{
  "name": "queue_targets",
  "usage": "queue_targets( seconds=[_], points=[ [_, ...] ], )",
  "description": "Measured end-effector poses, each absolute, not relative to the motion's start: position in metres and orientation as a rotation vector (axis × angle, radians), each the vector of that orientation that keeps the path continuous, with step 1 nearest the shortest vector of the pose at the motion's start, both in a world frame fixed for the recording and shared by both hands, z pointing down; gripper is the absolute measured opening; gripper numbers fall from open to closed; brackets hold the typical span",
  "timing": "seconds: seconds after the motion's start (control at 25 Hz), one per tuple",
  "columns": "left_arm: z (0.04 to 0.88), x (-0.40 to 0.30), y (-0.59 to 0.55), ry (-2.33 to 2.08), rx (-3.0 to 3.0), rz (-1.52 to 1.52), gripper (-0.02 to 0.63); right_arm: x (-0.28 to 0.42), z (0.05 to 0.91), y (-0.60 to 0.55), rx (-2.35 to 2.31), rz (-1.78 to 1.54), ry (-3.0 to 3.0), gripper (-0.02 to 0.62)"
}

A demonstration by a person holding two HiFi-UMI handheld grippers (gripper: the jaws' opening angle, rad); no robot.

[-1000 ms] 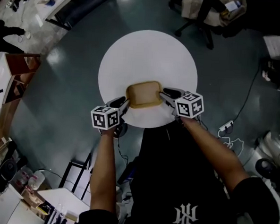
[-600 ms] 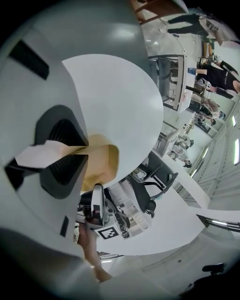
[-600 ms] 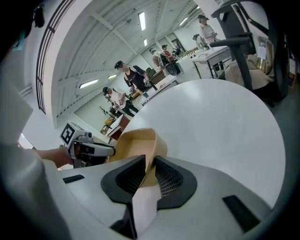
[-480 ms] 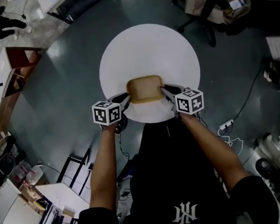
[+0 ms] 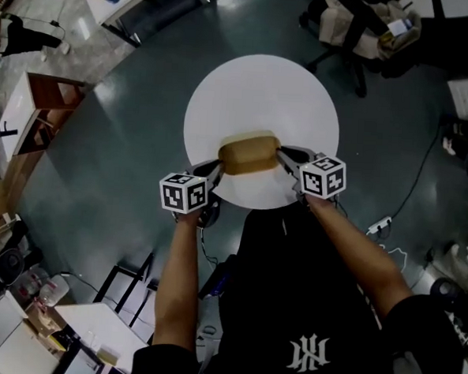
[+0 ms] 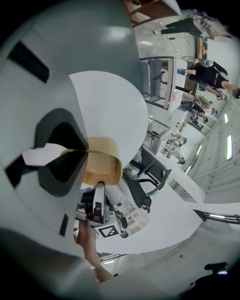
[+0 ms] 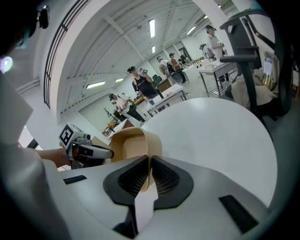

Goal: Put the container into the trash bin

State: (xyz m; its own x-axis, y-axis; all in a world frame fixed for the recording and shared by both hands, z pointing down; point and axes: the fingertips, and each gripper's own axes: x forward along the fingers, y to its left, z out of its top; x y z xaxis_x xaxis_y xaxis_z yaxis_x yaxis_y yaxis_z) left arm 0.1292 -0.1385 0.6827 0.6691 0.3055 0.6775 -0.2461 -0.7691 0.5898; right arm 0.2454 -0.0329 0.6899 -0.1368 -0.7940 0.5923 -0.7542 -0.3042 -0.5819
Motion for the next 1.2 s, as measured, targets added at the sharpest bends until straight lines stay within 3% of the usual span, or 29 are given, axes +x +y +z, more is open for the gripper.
queue_targets(
  seconds=[0.48,1.2],
  points=[
    [0.543,0.119,-0.163,-0.13,2.452,0.706,0.018,0.244,0.531,-0.073,-2.088,-0.885,2.247,0.051],
    [0.355,0.016,-0.132,-0.729,2.775,0.275,0.017,0.164,0.342,-0.091,-1.649,-0.227,2.683,0.051]
  ],
)
